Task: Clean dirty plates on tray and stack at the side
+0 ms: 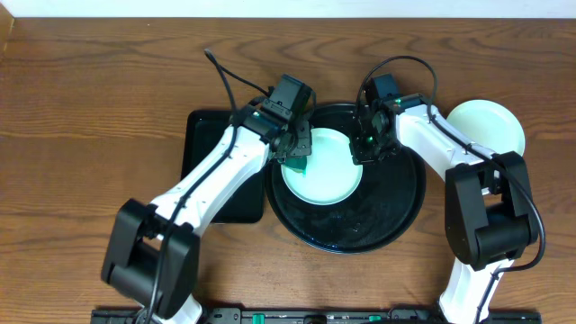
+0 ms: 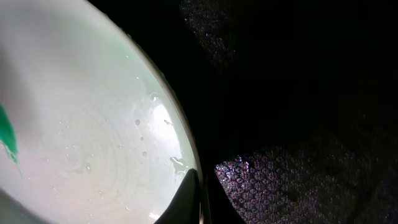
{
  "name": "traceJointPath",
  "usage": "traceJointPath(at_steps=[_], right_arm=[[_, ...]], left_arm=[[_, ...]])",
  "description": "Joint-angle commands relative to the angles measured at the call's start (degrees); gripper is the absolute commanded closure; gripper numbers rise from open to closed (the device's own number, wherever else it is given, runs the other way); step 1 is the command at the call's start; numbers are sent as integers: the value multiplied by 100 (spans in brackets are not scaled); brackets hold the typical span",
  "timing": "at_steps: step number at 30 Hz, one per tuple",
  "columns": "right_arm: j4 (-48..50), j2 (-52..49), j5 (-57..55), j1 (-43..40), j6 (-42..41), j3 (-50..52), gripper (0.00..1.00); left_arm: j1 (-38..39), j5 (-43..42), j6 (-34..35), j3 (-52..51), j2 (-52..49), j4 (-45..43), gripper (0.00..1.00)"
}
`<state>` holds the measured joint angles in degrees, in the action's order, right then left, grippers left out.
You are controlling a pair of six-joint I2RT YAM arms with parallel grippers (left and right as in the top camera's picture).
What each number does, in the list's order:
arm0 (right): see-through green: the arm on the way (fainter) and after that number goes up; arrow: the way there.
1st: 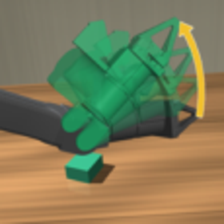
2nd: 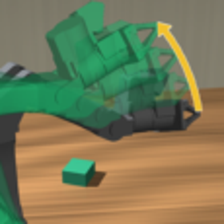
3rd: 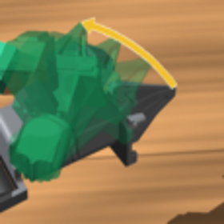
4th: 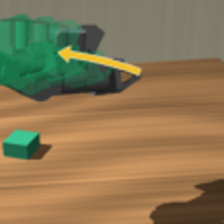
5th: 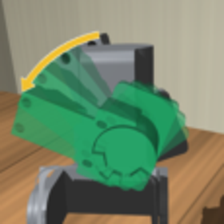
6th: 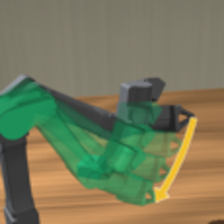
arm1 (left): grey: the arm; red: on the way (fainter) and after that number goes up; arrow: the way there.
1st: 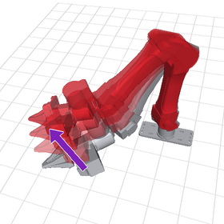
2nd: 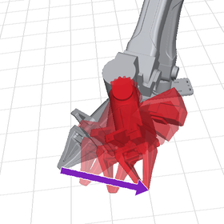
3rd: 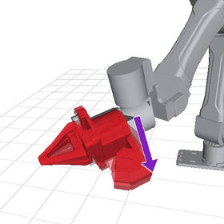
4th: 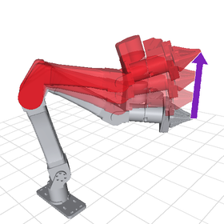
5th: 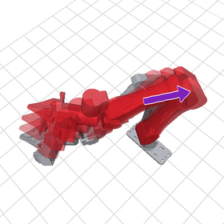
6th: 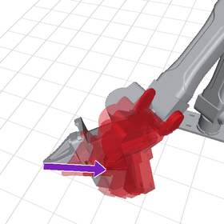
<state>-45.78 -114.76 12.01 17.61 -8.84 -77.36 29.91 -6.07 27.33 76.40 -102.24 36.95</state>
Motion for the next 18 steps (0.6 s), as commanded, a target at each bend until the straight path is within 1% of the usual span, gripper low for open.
traceJointPath(at_steps=[1,18], right_arm=[[-4,-87,181,131,-11,24,99],[-2,-87,181,164,-11,24,99]], left_arm=[[2,-13,107,-22,-227,-26,93],[17,-57,103,-22,-887,-236,93]])
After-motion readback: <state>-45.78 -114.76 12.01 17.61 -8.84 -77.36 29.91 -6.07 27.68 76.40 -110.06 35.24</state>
